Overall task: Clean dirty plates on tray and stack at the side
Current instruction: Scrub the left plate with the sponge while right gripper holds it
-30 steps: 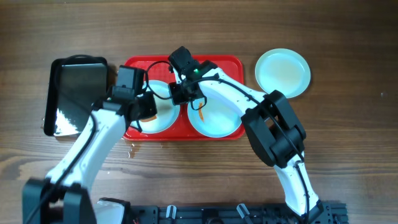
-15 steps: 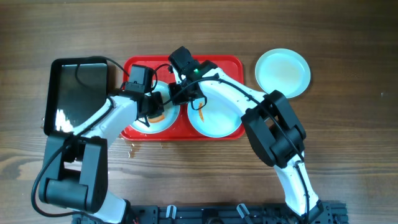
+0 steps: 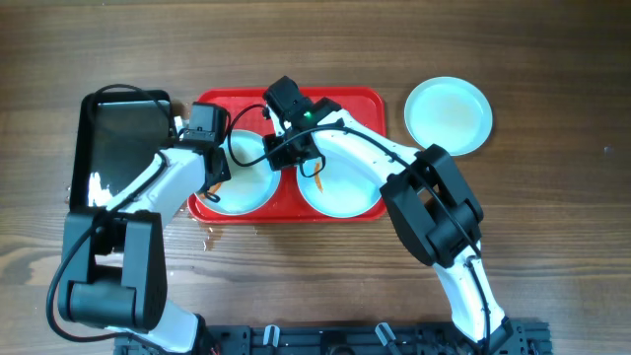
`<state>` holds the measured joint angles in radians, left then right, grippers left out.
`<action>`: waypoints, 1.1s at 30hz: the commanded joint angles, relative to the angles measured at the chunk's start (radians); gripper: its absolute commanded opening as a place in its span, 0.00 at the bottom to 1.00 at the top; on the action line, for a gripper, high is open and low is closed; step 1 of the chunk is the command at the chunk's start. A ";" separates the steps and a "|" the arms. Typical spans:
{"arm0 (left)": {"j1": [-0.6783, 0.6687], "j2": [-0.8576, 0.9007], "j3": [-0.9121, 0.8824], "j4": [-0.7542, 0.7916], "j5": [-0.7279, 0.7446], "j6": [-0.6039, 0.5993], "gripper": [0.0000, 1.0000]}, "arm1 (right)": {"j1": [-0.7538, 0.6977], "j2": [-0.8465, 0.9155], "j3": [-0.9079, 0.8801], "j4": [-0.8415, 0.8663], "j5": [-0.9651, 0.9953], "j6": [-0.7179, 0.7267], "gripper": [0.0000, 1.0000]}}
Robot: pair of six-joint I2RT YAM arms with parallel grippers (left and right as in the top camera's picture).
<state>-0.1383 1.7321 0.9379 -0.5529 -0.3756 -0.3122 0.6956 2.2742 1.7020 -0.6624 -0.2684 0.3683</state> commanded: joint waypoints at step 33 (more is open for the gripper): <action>-0.053 -0.032 0.104 -0.356 -0.315 -0.280 0.04 | -0.022 -0.016 -0.015 -0.008 0.043 0.080 0.04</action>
<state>-0.2134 1.7744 1.0451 -0.8871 -0.5594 -0.5304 0.7010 2.2742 1.7020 -0.6731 -0.2832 0.4236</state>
